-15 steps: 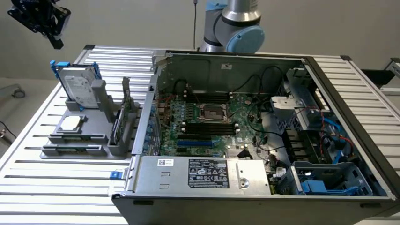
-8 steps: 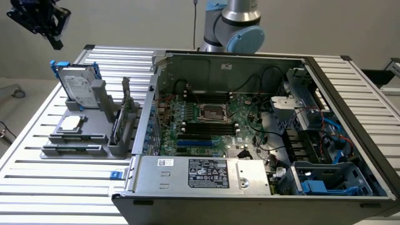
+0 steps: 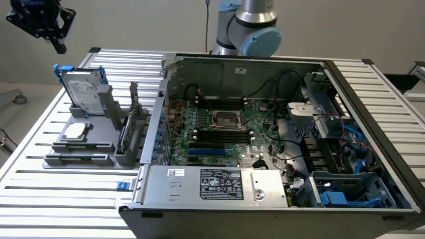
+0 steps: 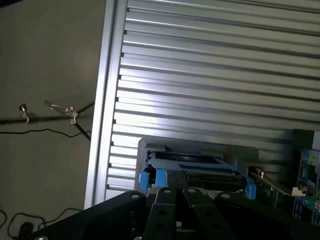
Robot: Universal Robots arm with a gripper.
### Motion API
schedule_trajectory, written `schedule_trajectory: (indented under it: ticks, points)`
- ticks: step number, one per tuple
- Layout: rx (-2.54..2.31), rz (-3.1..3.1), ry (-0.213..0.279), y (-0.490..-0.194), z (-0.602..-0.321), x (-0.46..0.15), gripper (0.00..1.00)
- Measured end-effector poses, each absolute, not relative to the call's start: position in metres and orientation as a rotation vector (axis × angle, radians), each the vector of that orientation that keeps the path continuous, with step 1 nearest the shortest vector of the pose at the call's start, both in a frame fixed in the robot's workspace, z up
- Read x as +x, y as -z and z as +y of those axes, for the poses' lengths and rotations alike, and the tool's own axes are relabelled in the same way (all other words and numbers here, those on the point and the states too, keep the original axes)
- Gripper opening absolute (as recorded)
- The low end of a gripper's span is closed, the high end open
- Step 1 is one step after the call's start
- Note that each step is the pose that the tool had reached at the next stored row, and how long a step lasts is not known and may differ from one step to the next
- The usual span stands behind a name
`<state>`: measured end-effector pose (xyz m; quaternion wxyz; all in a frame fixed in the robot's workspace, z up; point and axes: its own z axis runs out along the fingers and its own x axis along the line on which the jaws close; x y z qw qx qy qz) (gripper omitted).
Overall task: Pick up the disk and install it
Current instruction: 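Pick up the disk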
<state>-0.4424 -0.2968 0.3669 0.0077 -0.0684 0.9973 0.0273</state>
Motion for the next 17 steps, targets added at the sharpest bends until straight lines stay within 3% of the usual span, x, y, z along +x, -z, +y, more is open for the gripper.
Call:
schedule_trajectory:
  ticks: [17]
  points:
    - [-0.694, 3.056, -0.088, -0.3633, -0.2968, -0.4424, 0.11]
